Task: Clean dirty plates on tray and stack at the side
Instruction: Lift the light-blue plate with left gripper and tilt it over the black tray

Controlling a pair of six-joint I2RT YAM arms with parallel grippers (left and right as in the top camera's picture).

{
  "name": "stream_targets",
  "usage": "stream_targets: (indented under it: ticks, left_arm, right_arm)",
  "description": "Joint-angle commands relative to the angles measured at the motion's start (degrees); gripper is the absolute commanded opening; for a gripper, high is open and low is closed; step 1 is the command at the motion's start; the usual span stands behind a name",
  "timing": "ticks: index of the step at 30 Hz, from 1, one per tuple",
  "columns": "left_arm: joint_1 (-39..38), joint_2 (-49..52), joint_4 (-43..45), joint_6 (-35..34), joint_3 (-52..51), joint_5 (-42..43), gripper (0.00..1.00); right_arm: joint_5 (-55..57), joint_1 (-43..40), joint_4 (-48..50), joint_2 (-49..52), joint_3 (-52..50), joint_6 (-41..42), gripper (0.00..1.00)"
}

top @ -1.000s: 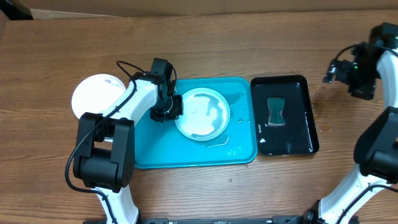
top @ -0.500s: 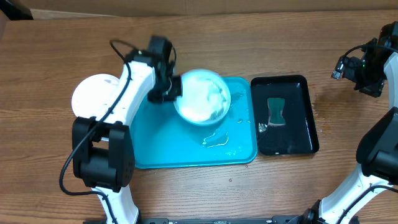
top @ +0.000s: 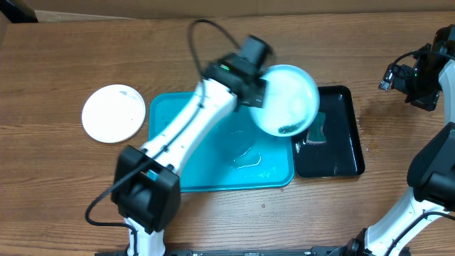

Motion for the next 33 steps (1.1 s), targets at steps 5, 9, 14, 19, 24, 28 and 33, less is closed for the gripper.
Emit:
stream_targets:
  ticks: [5,9,14,19,24,28,33]
  left_arm:
    - [-11.5,-1.2,7.06,0.52,1.66,-18.23,0.04]
    - [-16.06,-1.2,10.12,6.86,1.66,-26.43,0.04]
    - [-22.47,-1.2,13.84,16.11,1.66,-44.09,0.04]
    - [-29.38,-1.2,19.15,26.05,1.66,-56.52,0.04]
    - [-34.73,-1.2,23.76,33.22,1.66,-62.69,0.04]
    - [-36.28,-1.2,29.07,37.38,1.66,-68.17,0.04]
    - [-36.94,-1.2,33.22,42.75,1.66,-70.53,0.04]
  right_arm:
    - [0.39,0.13,0.17,-2.1,1.14,0.04,1.0]
    - [0.39,0.13,0.17,-2.1,1.14,0.04,1.0]
    - [0.39,0.13,0.17,-2.1,1.14,0.04,1.0]
    - [0.39,0.13,0.17,-2.1,1.16,0.04,1.0]
    - [0.39,0.13,0.17,-2.1,1.14,0.04,1.0]
    - [0.39,0.13,0.17,-2.1,1.14,0.04,1.0]
    - [0.39,0.13,0.17,-2.1,1.14,0.04,1.0]
